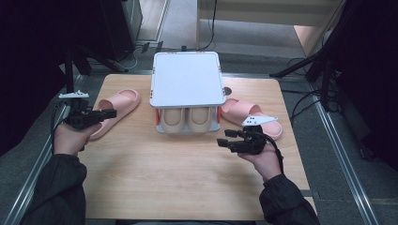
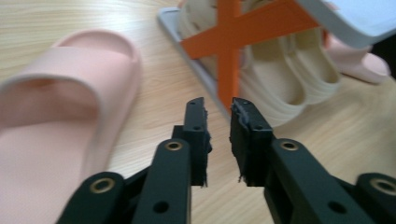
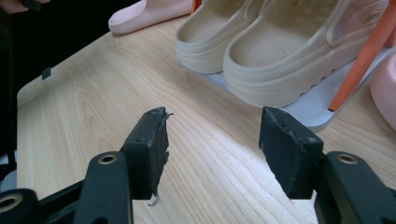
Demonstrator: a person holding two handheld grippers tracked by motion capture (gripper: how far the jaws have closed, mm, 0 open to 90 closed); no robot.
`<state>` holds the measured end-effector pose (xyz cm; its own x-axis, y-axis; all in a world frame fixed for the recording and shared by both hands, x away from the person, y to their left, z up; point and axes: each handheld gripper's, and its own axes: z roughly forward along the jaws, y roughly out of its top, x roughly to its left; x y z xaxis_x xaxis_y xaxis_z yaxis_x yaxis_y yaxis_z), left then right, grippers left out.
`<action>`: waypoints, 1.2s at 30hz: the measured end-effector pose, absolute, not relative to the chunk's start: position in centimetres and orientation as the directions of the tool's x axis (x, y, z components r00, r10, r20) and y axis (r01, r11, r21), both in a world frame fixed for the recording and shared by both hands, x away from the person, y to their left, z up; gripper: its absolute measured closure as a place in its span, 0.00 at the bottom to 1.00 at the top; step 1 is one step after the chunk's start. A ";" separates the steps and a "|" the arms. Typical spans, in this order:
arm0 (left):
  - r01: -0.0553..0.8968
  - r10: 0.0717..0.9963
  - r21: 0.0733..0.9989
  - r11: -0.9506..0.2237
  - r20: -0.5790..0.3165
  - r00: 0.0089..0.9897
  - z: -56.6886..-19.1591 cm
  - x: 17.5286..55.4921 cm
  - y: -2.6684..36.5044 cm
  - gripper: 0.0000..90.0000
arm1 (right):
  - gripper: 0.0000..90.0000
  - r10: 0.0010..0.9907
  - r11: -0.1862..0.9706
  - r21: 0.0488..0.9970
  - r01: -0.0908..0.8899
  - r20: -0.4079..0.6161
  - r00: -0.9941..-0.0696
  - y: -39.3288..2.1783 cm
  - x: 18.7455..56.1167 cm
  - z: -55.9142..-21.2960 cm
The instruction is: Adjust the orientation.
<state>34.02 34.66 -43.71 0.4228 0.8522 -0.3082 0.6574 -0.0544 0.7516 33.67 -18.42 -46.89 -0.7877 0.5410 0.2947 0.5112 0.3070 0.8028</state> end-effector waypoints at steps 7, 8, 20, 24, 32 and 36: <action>0.679 0.871 0.733 -0.019 -0.322 0.372 -44.8 34.3 36.4 0.99 | 0.54 0.536 0.305 0.800 0.517 0.305 -0.787 -18.5 33.7 -46.9; 0.682 0.877 0.731 -0.014 -0.318 0.360 -45.1 34.5 36.8 0.99 | 0.54 0.542 0.320 0.792 0.520 0.297 -0.786 -18.4 33.6 -47.0; 0.768 0.917 0.640 -0.027 -0.290 0.274 -49.4 37.9 38.2 0.99 | 0.53 0.558 0.343 0.784 0.518 0.274 -0.783 -18.7 32.6 -47.4; 0.770 0.919 0.638 0.011 -0.310 0.244 -49.8 38.8 38.9 0.99 | 0.53 0.570 0.345 0.783 0.517 0.262 -0.778 -19.2 32.0 -47.4; 0.784 0.915 0.621 0.024 -0.330 0.233 -50.8 40.3 38.8 0.99 | 0.52 0.609 0.317 0.784 0.534 0.264 -0.748 -20.7 30.8 -47.5; 0.788 0.911 0.615 0.023 -0.337 0.236 -50.9 40.9 38.3 0.99 | 0.52 0.622 0.312 0.784 0.536 0.258 -0.740 -21.1 30.5 -47.6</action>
